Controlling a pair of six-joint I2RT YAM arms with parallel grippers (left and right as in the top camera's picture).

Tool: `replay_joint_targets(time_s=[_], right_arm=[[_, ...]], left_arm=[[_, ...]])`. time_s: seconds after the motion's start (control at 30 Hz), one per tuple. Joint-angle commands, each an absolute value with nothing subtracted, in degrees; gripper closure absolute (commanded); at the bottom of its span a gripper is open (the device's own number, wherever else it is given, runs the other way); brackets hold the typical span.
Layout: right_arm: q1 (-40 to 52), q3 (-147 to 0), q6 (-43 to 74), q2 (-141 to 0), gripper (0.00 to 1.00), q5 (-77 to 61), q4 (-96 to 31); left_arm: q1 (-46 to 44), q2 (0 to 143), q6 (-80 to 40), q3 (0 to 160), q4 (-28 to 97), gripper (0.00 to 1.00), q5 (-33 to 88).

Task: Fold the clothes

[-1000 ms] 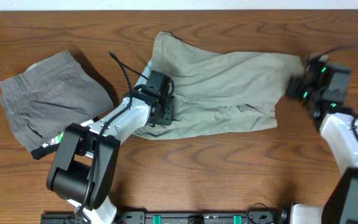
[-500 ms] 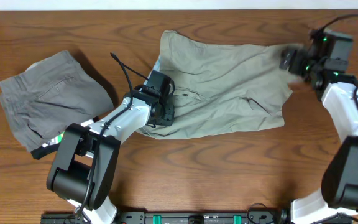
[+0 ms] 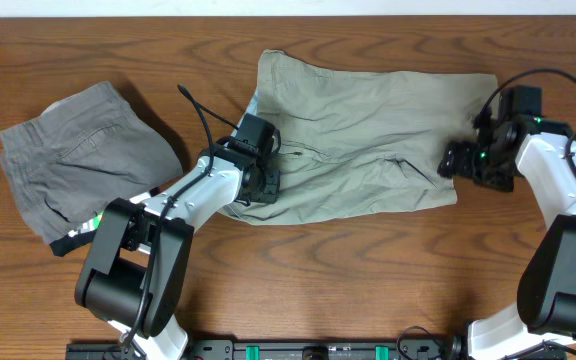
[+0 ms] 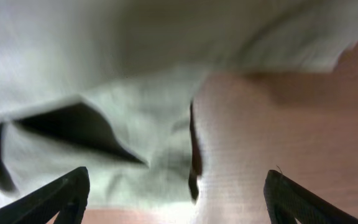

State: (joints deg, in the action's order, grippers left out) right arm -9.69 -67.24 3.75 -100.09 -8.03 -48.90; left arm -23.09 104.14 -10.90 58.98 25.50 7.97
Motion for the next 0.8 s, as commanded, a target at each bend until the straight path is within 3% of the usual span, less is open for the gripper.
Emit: replay_joint_targets(time_s=[0.0,0.13,0.6,0.77], right_arm=[[-10.07,-64.29,1.17,-99.29,0.13,-8.86,-49.17],[-10.04,-59.05,0.23,-99.29,0.22,-10.41,-45.41],[-9.69,-50.72,-1.41,-99.29,0.22,-16.49,-36.49],[-7.81,-50.72,-1.34,-99.29,0.30,-20.08,-32.95]], left_arm=[[-22.85,104.90,-11.68,58.43,26.70,0.56,7.09],[-22.85,104.90,-11.68,58.43,26.72,0.55,7.09],[-22.85,104.90,-11.68,58.43,26.72,0.55,7.11],[-22.85,104.90,-11.68,58.43,26.74,0.55,7.11]])
